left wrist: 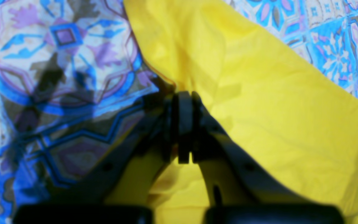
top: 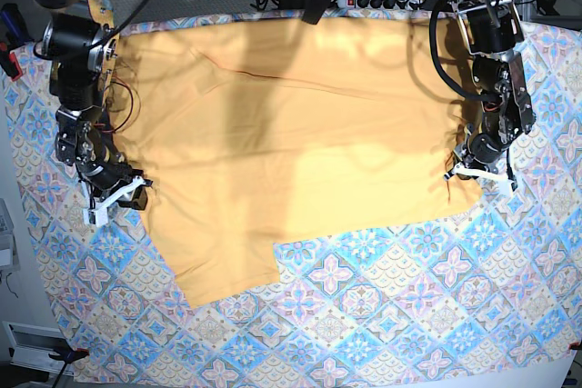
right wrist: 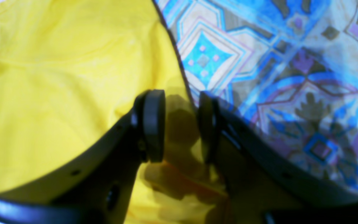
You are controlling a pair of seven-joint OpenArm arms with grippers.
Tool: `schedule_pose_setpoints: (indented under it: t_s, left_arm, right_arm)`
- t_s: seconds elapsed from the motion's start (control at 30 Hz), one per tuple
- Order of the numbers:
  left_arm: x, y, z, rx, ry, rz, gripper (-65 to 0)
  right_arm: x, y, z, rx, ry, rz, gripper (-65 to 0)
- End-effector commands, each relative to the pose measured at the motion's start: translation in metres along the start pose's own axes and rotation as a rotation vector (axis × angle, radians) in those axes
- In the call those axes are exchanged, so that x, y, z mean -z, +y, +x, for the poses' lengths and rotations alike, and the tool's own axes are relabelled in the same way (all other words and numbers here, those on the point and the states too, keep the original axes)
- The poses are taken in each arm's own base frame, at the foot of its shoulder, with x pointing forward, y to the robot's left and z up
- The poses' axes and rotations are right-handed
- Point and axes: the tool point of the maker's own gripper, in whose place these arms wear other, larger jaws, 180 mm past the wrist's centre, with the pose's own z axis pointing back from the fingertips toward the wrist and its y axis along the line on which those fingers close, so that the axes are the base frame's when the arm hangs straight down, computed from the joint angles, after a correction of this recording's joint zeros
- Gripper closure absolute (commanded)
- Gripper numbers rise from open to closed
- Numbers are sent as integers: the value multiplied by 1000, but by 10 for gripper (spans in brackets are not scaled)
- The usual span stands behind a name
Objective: Fold the T-shirt properly
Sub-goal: 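Adjust the right gripper's grip on the side edge near the hem, then lift both side edges and fold them toward the shoulders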
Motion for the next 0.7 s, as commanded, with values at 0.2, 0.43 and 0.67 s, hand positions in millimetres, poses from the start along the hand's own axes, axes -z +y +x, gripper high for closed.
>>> schedule_pose_setpoints:
  t_s: [0.2, 0.43, 0.67]
  left_arm:
    - [-3, -6, 20, 9, -49, -17, 0]
    - [-3, -5, 20, 7, -49, -15, 0]
    - [-3, -6, 20, 9, -49, -17, 0]
  right_arm:
    - [10, 29, -4, -106, 51, 70, -120]
    - [12, 32, -5, -104, 54, 75, 0]
    - [1, 22, 22, -93, -37, 53, -4]
